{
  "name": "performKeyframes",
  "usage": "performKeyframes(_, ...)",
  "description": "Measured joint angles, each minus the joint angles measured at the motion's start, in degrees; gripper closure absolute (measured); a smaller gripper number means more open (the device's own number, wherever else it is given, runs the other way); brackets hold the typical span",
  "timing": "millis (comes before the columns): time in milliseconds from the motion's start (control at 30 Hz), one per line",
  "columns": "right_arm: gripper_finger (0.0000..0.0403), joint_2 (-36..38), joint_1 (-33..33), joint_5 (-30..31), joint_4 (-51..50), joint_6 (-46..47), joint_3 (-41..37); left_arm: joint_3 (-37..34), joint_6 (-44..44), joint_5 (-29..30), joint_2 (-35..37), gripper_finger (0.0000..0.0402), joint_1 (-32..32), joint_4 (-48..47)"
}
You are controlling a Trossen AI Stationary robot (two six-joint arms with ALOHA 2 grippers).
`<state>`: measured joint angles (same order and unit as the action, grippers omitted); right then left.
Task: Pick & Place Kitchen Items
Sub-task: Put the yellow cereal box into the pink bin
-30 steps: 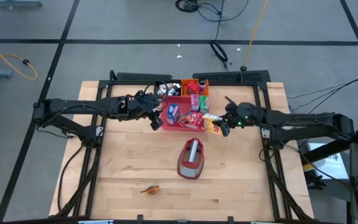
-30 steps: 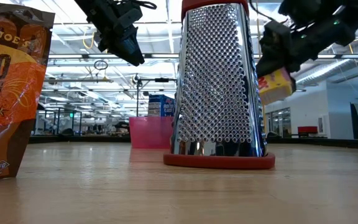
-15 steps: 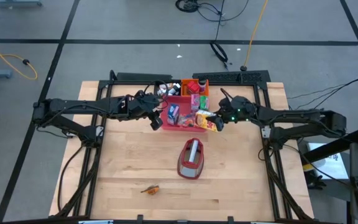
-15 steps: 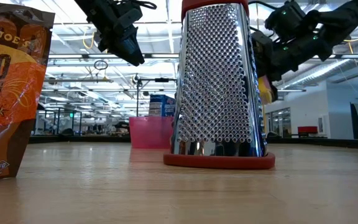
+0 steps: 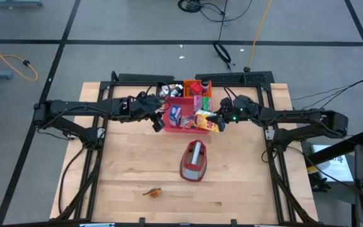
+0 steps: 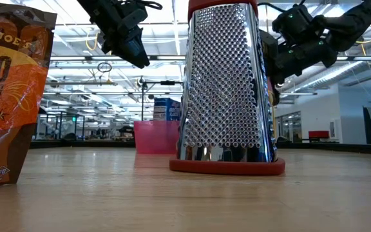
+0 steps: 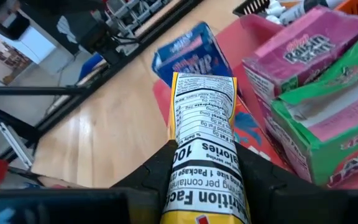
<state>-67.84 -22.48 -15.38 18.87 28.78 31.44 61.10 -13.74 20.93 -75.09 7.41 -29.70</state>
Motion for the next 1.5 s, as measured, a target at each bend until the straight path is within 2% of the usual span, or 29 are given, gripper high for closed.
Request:
performKeyframes(133,0.0291,-2.4,0.0,0.1,1.6,-1.2,0.0,0.0,0.0,0.0,0.0,0.0252,0.0,0.0)
performKeyframes(333,0.0291,-7.3,-0.9,0.2,11.3,-2.5,0.0,0.0,0.0,0.0,0.0,0.0252,0.0,0.0)
performKeyframes(633,0.0291,-11.7,-1.9,0.4,18.5,-4.6,0.0,0.0,0.0,0.0,0.0,0.0252,0.0,0.0)
performKeyframes(1300,0.0291,-11.7,-1.4,0.7,22.2,-14.0,0.0,0.0,0.0,0.0,0.0,0.0252,0.0,0.0)
performKeyframes(1500,0.0291,-11.7,-1.4,5.2,24.3,-14.5,0.0,0.0,0.1,0.1,0.0,0.0252,0.0,0.8)
